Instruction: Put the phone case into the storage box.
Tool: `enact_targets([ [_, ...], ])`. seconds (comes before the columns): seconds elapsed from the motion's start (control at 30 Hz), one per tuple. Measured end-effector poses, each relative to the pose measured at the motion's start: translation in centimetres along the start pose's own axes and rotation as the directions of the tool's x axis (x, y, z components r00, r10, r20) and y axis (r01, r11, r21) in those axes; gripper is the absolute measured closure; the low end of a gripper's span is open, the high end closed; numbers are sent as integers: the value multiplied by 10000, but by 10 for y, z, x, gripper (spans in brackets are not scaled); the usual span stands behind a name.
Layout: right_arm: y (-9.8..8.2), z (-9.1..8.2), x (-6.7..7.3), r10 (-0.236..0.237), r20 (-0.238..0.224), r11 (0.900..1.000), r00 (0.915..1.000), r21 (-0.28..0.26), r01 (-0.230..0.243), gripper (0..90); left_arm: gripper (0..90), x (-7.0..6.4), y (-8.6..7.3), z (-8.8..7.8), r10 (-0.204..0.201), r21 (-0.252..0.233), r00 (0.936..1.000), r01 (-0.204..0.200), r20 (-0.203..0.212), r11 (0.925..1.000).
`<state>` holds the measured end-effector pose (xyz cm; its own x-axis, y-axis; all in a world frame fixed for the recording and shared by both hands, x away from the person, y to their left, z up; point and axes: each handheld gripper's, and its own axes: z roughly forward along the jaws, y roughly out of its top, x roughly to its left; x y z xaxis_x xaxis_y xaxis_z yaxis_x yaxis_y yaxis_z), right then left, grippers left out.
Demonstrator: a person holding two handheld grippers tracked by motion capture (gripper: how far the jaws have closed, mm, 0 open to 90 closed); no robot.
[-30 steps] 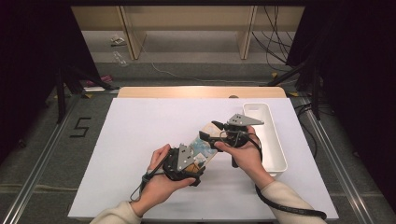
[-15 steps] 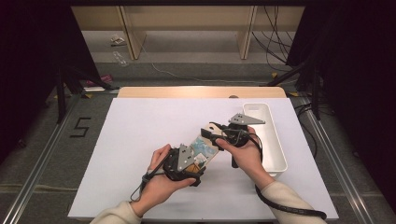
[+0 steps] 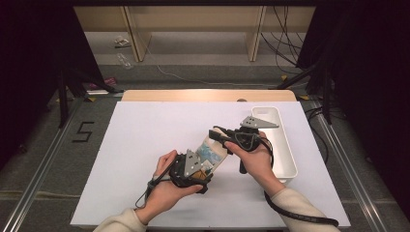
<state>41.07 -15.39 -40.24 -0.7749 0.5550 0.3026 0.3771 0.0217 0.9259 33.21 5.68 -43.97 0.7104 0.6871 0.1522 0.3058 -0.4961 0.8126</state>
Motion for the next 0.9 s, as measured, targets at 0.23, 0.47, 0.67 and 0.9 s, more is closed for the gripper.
enact_targets([
  [0.23, 9, -1, 20, -639, -539, 9979, 9965, 22, 641, 792, 108, 0, -2, 2, -25, 35, 10000, 24, 62, 10000],
  [0.47, 17, -5, 29, -878, -692, 9960, 9937, -210, 865, 797, 120, 3, 1, -3, -26, -249, 9999, 29, 107, 9997],
  [0.67, 27, -15, 29, -1543, -264, 9878, 9877, -266, 1536, 797, 96, 10, -4, -4, -546, -246, 9982, 552, 236, 9982],
  [0.9, 32, -18, 29, -2391, 86, 9708, 9710, 217, 2389, 796, 114, 18, -8, -8, -1059, -324, 9931, 1075, 494, 9937],
])
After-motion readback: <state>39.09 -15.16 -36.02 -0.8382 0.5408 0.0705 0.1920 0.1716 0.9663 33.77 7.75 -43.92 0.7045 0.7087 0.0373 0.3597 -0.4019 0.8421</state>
